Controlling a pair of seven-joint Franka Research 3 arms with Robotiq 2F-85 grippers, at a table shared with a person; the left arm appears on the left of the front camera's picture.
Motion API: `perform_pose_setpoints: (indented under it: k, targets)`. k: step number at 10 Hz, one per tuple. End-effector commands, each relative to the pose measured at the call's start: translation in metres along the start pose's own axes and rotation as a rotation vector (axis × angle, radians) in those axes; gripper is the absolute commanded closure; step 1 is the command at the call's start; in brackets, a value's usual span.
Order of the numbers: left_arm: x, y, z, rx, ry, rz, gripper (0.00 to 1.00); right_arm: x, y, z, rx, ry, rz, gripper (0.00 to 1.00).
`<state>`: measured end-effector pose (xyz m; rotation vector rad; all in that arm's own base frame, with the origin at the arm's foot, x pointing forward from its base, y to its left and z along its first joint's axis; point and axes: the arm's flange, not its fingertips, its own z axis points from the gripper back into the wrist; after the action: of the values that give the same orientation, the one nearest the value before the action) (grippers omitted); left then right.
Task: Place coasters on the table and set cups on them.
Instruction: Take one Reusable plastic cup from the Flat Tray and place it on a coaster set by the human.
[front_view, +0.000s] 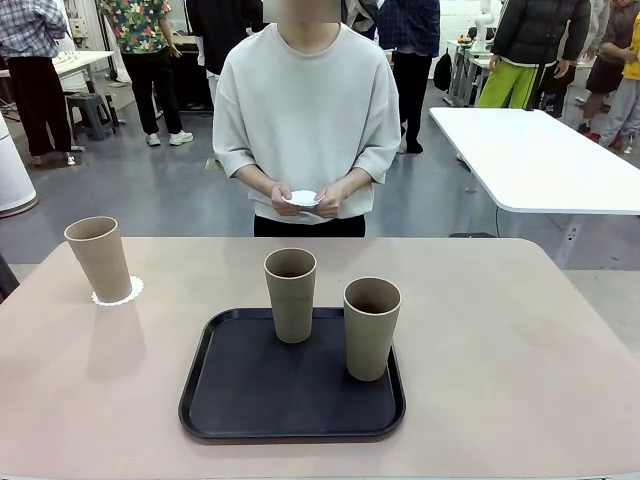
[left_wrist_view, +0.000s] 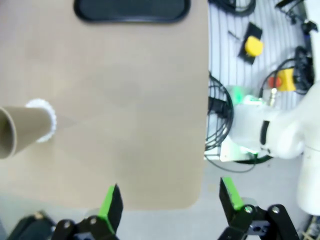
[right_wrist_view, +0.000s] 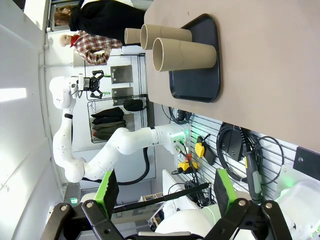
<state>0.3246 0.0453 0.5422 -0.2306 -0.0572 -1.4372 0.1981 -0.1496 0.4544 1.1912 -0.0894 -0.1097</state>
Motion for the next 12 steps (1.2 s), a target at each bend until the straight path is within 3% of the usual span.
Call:
perform_pose_setpoints:
  k: [1, 6, 7, 9, 10, 12]
  targets:
    - [-0.005, 0.003, -0.001, -0.004, 0.000, -0.030, 0.00, 0.000, 0.000, 0.001, 0.015, 0.001, 0.004, 0.00]
    - [-0.002, 0.001, -0.001, -0.007, -0.016, -0.012, 0.00, 0.000, 0.000, 0.001, 0.015, 0.001, 0.004, 0.00]
    - [0.005, 0.000, -0.008, 0.151, -0.021, 0.302, 0.00, 0.000, 0.000, 0.001, 0.015, 0.001, 0.004, 0.00]
    - [0.012, -0.008, -0.009, 0.143, -0.124, 0.622, 0.00, 0.000, 0.000, 0.001, 0.015, 0.001, 0.004, 0.00]
    - [0.010, -0.022, -0.021, 0.192, -0.080, 0.755, 0.00, 0.000, 0.000, 0.001, 0.015, 0.001, 0.004, 0.00]
    - [0.016, -0.029, -0.029, 0.146, 0.047, 0.811, 0.00, 0.000, 0.000, 0.001, 0.015, 0.001, 0.004, 0.00]
